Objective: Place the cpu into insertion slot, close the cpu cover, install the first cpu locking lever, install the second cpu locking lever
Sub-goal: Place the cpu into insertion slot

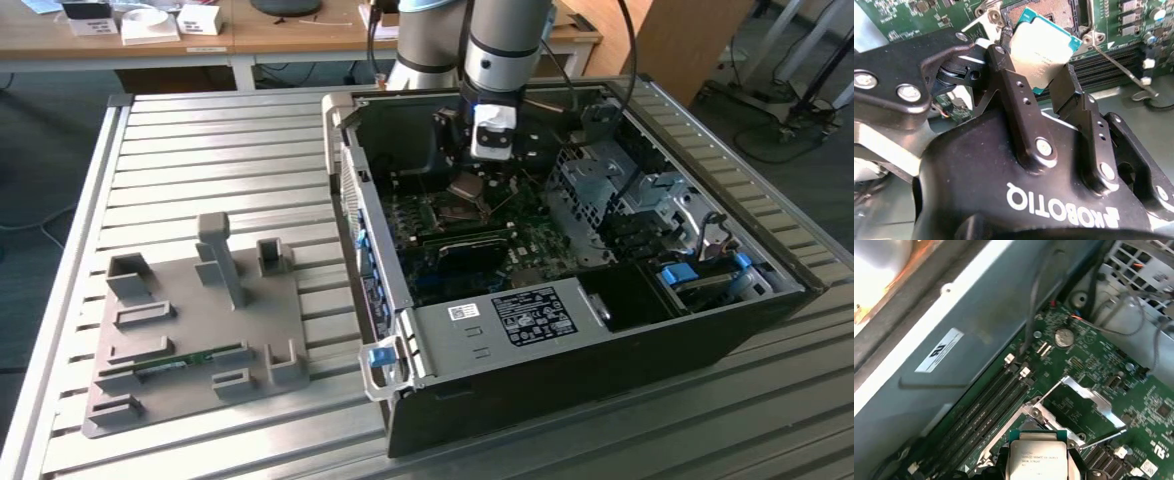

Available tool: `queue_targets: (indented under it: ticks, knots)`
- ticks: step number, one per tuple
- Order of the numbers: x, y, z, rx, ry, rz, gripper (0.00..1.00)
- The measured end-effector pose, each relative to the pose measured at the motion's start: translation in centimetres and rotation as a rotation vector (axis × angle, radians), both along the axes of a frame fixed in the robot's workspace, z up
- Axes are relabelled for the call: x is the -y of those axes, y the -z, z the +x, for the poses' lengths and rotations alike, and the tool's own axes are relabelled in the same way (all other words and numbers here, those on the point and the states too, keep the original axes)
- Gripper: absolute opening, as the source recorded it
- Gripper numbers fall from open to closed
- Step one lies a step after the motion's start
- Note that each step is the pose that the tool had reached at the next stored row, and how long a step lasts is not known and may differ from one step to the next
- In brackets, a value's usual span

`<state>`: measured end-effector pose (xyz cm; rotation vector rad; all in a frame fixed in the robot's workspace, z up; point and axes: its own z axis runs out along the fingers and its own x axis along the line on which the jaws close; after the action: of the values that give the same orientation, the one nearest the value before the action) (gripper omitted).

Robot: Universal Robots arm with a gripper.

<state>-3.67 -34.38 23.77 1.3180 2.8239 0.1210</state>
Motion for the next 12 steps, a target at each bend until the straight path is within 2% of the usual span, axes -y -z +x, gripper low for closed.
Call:
queue_targets:
  ticks: [12]
  knots:
    - [0.00,0.00,0.00,0.0000,0.010,0.0000,0.54]
